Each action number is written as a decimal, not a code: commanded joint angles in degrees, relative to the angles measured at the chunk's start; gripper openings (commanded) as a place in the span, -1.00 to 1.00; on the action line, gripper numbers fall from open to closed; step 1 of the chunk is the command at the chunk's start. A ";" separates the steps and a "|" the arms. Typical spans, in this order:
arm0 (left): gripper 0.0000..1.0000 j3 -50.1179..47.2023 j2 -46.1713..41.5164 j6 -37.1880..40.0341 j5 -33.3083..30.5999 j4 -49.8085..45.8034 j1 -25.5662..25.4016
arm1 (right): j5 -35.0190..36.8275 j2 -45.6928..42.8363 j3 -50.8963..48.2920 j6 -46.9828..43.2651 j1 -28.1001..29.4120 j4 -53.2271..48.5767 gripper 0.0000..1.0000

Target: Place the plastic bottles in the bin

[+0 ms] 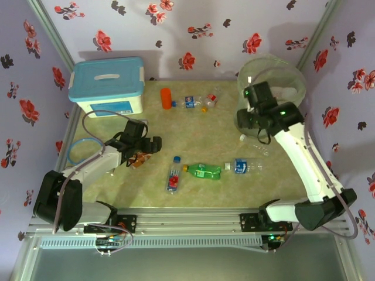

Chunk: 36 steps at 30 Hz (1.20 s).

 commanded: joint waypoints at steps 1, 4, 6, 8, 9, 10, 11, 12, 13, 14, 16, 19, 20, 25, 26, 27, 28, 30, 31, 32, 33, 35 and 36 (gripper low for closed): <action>0.99 -0.23 -0.07 -0.75 0.56 0.82 0.35 | 1.44 0.56 -5.61 3.71 2.98 -1.14 0.10; 0.99 -0.83 -0.93 -0.80 0.53 0.88 0.35 | 7.35 2.93 -10.36 4.00 4.82 -0.40 0.19; 0.99 -1.22 -1.56 -0.72 0.50 0.84 0.37 | 11.84 5.22 -12.86 3.38 5.00 0.05 0.24; 0.99 -1.74 -2.00 -0.69 0.43 0.91 0.41 | 16.92 6.95 -16.36 2.82 4.91 2.71 0.27; 0.99 -1.90 -2.02 -0.63 0.38 0.99 0.44 | 18.23 7.69 -17.65 2.50 4.92 3.99 0.29; 0.99 -1.99 -2.03 -0.58 0.46 1.12 0.40 | 19.19 8.50 -19.47 1.21 4.92 6.29 0.31; 0.99 -2.00 -1.94 -0.45 0.47 1.15 0.44 | 19.62 9.74 -20.46 0.44 4.78 7.42 0.32; 0.99 -1.91 -1.86 -0.31 0.36 1.06 0.44 | 20.52 11.09 -20.77 0.04 4.66 7.84 0.33; 0.99 -1.91 -1.83 -0.15 0.47 0.99 0.43 | 21.40 12.69 -21.52 -1.26 4.36 8.78 0.36; 0.99 -1.91 -1.81 0.02 0.41 0.98 0.41 | 22.08 14.36 -21.65 -2.28 3.98 8.94 0.39; 0.99 -1.91 -1.87 0.33 0.40 1.02 0.44 | 24.44 16.75 -22.28 -4.62 3.21 10.01 0.44; 0.99 -2.06 -1.85 0.75 0.32 1.33 0.44 | 25.95 18.36 -23.53 -9.42 1.51 13.25 0.57; 0.99 -2.08 -1.76 0.78 0.38 1.50 0.44 | 25.69 18.77 -23.78 -10.93 0.85 14.47 0.61; 0.99 -1.82 -0.66 1.13 0.39 1.80 0.53 | 23.26 21.43 -23.24 -13.01 -3.02 15.92 0.67; 0.99 -1.84 -0.49 1.20 0.34 1.85 0.51 | 22.79 21.79 -23.35 -13.26 -3.65 16.28 0.67; 0.99 -1.91 -0.40 1.22 0.43 2.01 0.53 | 22.43 22.11 -23.46 -13.37 -4.29 16.69 0.68; 0.99 -1.98 -0.22 1.22 0.37 2.18 0.50 | 21.72 22.66 -23.64 -13.60 -4.68 17.18 0.67; 0.99 -1.91 0.29 1.22 0.48 2.42 0.53 | 20.80 24.06 -23.59 -13.91 -5.30 17.85 0.67; 0.99 -1.89 0.52 1.25 0.46 2.62 0.51 | 20.21 24.88 -23.42 -13.98 -5.66 18.18 0.67; 0.99 -1.81 0.68 1.31 0.48 2.68 0.48 | 19.52 25.81 -23.01 -13.60 -6.00 18.49 0.66; 0.99 -1.75 0.91 1.39 0.47 2.82 0.52 | 18.74 26.45 -22.66 -12.89 -6.41 19.03 0.64; 0.99 -1.66 1.14 1.40 0.52 2.83 0.53 | 15.91 27.75 -22.52 -11.80 -6.64 21.18 0.59; 0.99 -1.47 1.15 1.48 0.55 2.53 0.53 | 15.49 28.43 -22.39 -11.49 -6.66 21.79 0.56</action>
